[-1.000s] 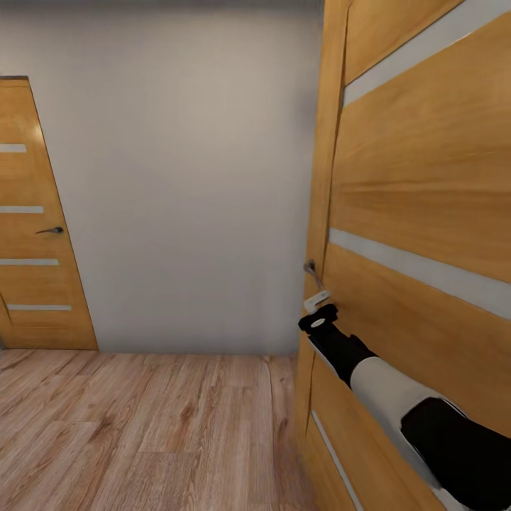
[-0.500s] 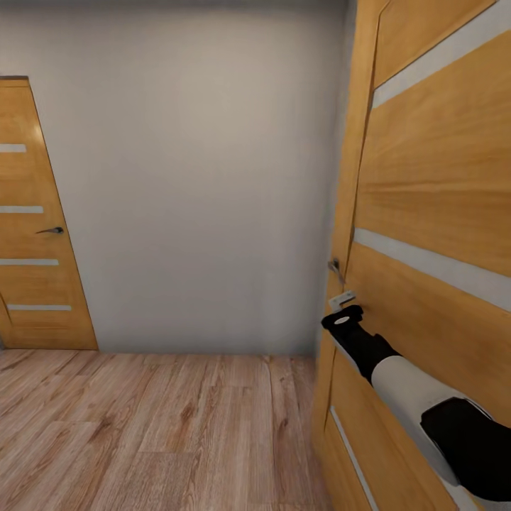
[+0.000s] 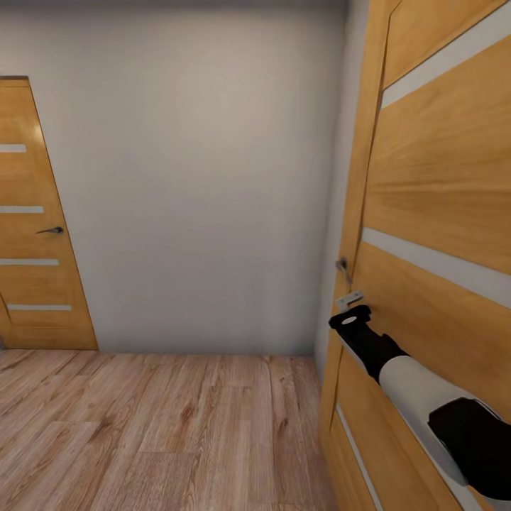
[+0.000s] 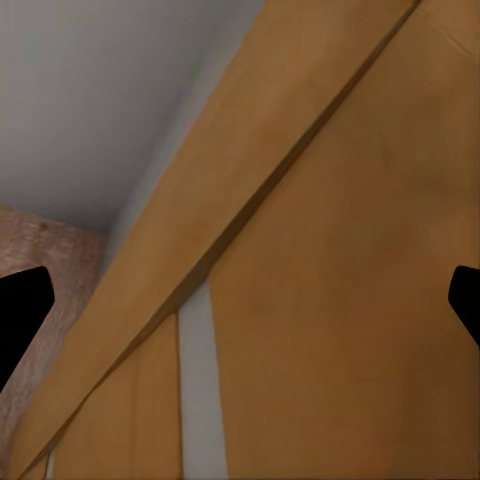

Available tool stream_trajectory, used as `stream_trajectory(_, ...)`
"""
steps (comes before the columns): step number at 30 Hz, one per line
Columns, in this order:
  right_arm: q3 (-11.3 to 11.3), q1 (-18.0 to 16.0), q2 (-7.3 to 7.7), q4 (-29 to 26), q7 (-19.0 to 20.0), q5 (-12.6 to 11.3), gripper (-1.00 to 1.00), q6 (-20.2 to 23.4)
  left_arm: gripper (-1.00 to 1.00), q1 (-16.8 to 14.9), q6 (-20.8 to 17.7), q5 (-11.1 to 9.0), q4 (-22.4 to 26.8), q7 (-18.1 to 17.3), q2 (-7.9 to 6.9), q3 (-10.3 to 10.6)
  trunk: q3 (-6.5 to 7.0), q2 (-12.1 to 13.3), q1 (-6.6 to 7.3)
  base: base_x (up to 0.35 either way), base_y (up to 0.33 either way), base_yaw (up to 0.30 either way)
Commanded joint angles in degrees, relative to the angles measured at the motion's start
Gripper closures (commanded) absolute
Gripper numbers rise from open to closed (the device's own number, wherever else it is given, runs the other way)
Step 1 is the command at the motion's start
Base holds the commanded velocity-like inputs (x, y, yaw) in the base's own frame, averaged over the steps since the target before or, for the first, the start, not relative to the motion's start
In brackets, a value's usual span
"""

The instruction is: Move the two storage containers from the living room to the garage. In the garage, place one container on the floor and stack the other container on top of it (either order is fine).

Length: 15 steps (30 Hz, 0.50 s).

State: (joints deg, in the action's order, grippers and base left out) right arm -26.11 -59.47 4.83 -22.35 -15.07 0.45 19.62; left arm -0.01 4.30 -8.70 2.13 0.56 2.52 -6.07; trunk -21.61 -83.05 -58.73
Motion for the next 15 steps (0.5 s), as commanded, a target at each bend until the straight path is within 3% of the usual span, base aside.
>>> stream_trajectory(1,-0.17,-0.04,0.27,-0.06,-0.40,0.52,-1.00,0.68,-1.00,0.02,0.09,-0.09,0.07,0.05,0.03,-0.44,-0.06,-0.03,0.00,0.000,0.000,0.000)
stream_trajectory(15,-0.17,-0.04,2.26,-0.06,-0.40,0.50,-1.00,0.68,-1.00,0.02,0.09,-0.09,0.07,0.05,0.03,-0.44,-0.06,-0.03,0.00,0.000,0.000,0.000)
